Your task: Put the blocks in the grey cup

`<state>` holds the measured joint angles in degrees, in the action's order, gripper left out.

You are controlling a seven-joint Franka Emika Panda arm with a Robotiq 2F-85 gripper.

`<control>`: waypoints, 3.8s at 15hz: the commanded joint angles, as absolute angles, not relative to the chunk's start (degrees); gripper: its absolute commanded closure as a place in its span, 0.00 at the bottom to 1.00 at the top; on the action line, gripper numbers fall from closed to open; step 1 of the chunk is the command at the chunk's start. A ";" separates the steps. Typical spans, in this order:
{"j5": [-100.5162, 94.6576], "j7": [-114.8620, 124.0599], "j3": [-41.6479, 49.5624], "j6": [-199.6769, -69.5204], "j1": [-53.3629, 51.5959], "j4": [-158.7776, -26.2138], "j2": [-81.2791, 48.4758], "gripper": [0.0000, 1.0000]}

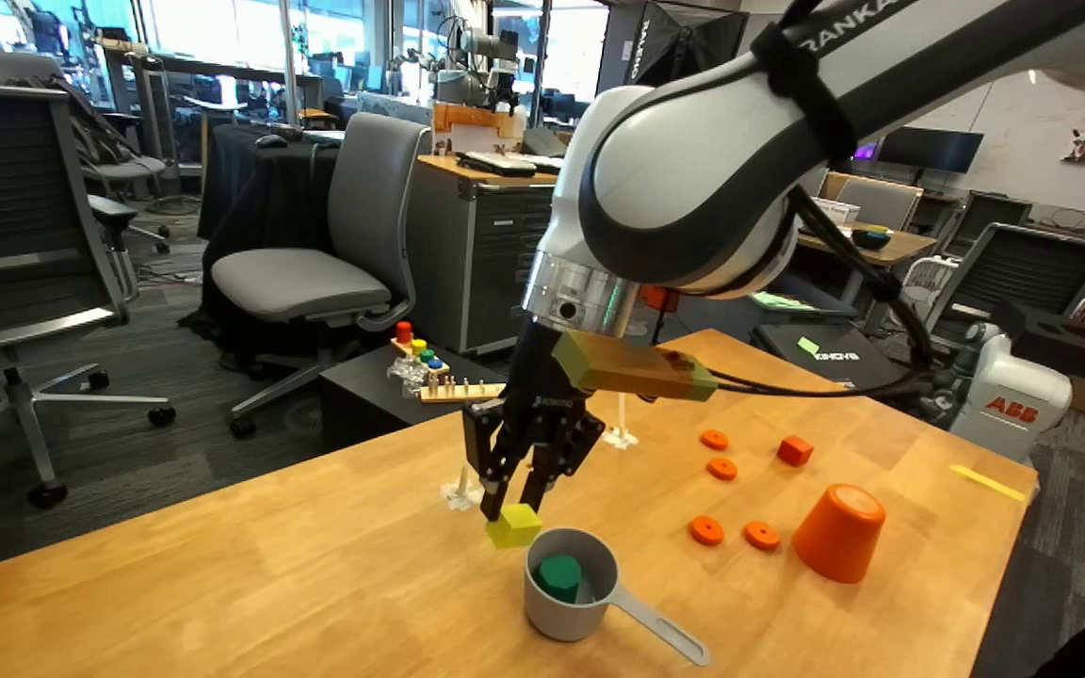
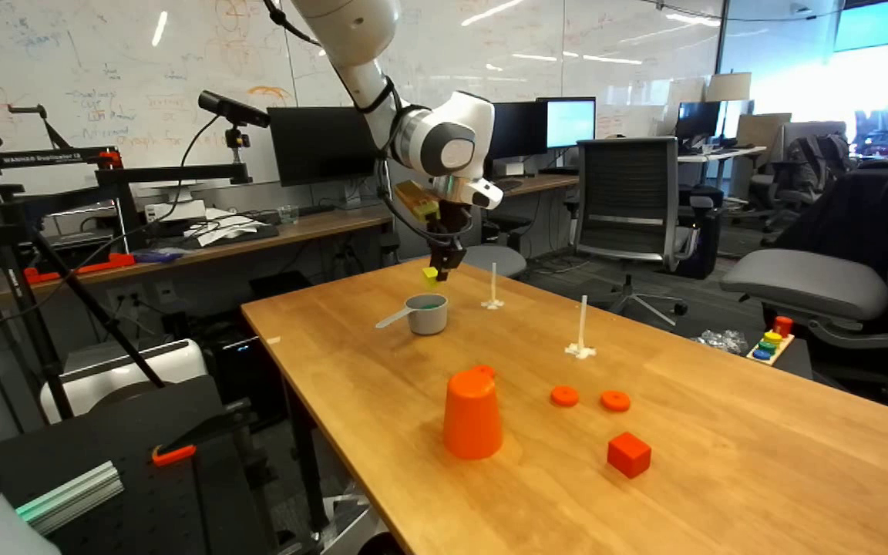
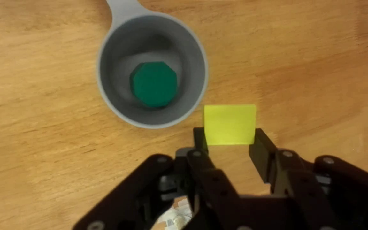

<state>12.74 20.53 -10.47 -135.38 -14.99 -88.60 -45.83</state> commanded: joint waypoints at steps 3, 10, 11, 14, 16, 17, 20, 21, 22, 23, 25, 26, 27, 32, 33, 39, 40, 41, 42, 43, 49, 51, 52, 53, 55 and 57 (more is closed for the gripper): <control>12.16 22.21 -8.86 -139.51 -17.38 -100.91 -35.24 0.86; 11.84 22.41 -6.04 -141.59 -15.58 -105.89 -34.43 0.36; 11.27 22.42 -5.34 -141.66 -15.61 -106.16 -34.56 0.29; 10.60 21.44 -3.99 -140.58 -14.71 -106.98 -34.41 0.06; 10.78 21.73 -3.07 -141.72 -13.94 -108.38 -33.61 0.00; 10.50 22.31 -2.19 -142.14 -13.73 -109.15 -33.18 0.00; 8.87 23.31 1.53 -143.25 -12.37 -112.50 -31.16 0.00; 7.84 23.51 2.83 -143.52 -12.03 -112.93 -30.80 0.00; 6.84 23.71 4.12 -143.75 -11.57 -113.36 -30.27 0.00; 5.23 24.55 5.88 -144.06 -11.44 -113.63 -29.94 0.00; 5.51 25.20 7.63 -143.80 -8.63 -114.18 -28.79 0.00; 6.60 25.27 7.71 -144.17 -7.51 -114.04 -28.34 0.00; 5.61 24.17 6.57 -142.95 -8.06 -111.40 -31.53 0.00; 5.43 24.51 7.10 -141.76 -5.89 -108.71 -34.01 0.00; 4.97 24.76 7.47 -141.43 -6.02 -107.88 -35.38 0.00; 2.80 25.43 10.47 -140.07 -5.75 -104.71 -41.05 0.00; 2.20 25.86 11.29 -139.70 -5.96 -104.14 -41.44 0.00; 1.57 26.22 12.22 -139.45 -6.07 -103.93 -41.61 0.00; 0.83 26.76 13.12 -139.17 -6.17 -103.85 -41.56 0.00; 0.14 27.35 13.98 -138.83 -6.22 -103.95 -41.20 0.00; -2.30 29.50 16.40 -137.58 -5.19 -105.08 -40.11 0.00; -0.98 28.60 15.16 -138.08 -3.83 -104.32 -41.53 0.00; -0.37 28.17 14.51 -137.86 -3.20 -103.90 -42.22 0.00; 0.17 27.98 13.95 -137.81 -2.69 -103.49 -43.00 0.00; 1.16 27.56 12.92 -137.69 -1.80 -103.13 -44.07 0.00; 1.71 27.05 12.41 -137.59 -1.19 -102.74 -44.98 0.00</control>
<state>0.41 27.93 13.99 -138.66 -2.94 -104.76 -43.53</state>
